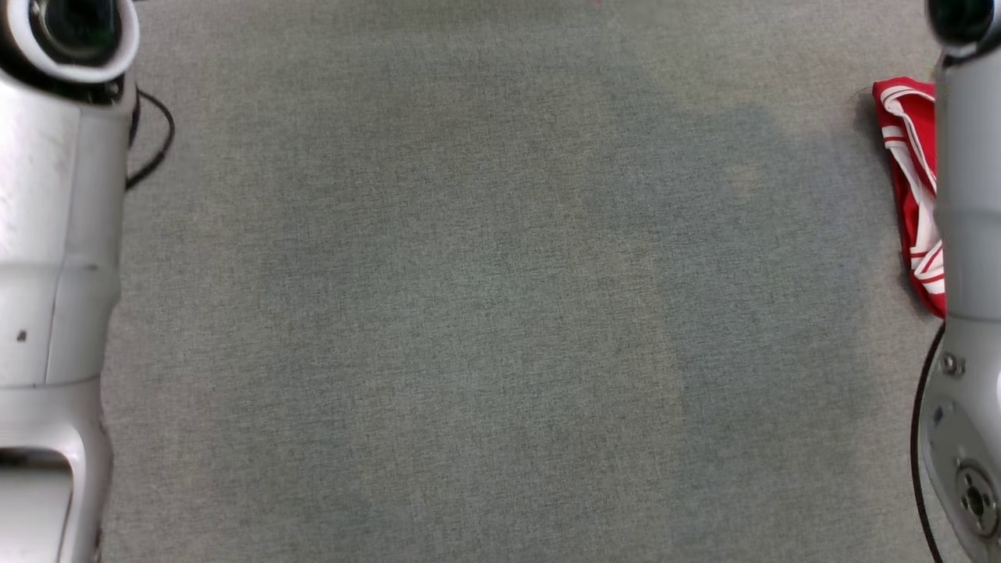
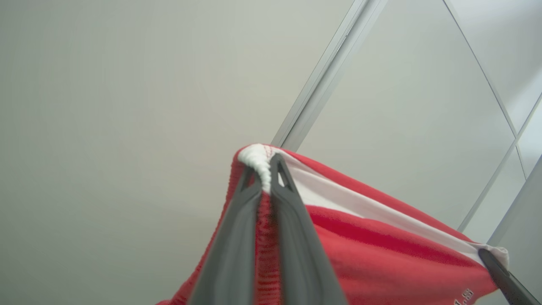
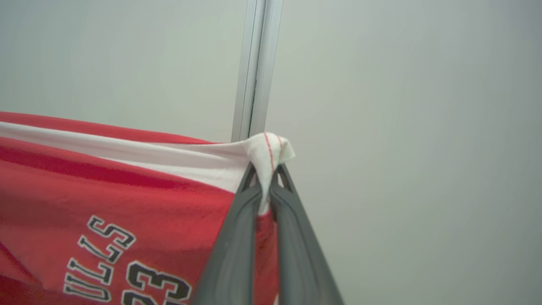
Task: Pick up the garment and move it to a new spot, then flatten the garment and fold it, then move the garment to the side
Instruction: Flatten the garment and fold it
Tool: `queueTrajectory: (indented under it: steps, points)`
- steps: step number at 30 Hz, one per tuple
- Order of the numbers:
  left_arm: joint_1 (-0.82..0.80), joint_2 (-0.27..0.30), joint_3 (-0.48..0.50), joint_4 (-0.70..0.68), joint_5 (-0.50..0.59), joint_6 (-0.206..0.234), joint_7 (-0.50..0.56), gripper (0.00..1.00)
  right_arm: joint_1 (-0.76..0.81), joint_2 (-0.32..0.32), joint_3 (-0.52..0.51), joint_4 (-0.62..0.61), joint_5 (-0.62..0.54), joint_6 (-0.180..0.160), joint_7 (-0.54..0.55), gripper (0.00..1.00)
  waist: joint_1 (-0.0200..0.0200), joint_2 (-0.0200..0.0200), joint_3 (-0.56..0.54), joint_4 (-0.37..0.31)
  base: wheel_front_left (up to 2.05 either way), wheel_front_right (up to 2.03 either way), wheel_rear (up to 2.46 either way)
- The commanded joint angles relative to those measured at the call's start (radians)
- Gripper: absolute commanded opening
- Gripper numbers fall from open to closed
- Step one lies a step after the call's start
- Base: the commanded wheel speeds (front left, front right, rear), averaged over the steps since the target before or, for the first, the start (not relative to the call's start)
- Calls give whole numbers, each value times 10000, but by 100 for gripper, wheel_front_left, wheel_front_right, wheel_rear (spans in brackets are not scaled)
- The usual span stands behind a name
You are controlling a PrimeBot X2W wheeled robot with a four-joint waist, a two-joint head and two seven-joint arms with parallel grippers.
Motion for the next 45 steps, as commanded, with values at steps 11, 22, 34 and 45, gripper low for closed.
queueTrajectory:
  steps: [11, 22, 34, 45]
  points:
    - [965, -203, -256, 1389, 269, -629, -1472, 0, 700, 129, 784, 2543, -439, -94, -981, 0, -2, 0, 100, 103, 0, 0, 0]
    - [5674, 124, -2106, -131, -1004, -725, -817, 0, 4182, -1657, 3061, 1756, 2698, -85, 1112, 0, -2, 0, -916, 624, 0, 0, 0]
    - [10493, 1801, -3387, -4065, -2013, 484, 1553, 0, 10648, -3080, 1174, -4642, 4602, -89, 6613, 0, -2, 0, -2439, 1016, 0, 0, 0]
    - [12769, 3517, -3512, -8193, -2747, 2152, 3074, 0, 15372, -844, -2510, -10617, 3380, -86, 11172, 0, -2, 0, -2553, 1166, 0, 0, 0]
